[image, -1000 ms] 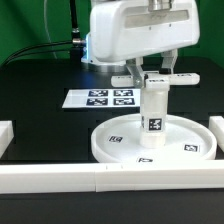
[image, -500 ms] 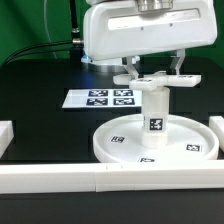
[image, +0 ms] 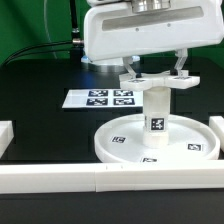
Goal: Assemble round table
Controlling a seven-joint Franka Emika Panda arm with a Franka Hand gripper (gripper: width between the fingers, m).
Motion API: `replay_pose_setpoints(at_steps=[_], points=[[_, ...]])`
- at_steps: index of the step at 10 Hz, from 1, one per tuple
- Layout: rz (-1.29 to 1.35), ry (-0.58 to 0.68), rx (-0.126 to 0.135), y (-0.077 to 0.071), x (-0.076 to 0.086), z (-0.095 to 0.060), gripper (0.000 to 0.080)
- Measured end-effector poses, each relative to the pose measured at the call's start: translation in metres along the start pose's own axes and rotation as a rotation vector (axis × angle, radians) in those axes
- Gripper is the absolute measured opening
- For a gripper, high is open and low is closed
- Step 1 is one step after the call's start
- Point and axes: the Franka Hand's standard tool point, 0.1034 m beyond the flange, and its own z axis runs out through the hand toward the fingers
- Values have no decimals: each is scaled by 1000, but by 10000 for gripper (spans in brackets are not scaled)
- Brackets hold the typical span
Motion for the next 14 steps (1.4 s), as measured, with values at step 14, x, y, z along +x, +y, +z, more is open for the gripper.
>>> replay_pose_setpoints(at_steps=[14], points=[[976, 14, 66, 0, -3, -2, 445]])
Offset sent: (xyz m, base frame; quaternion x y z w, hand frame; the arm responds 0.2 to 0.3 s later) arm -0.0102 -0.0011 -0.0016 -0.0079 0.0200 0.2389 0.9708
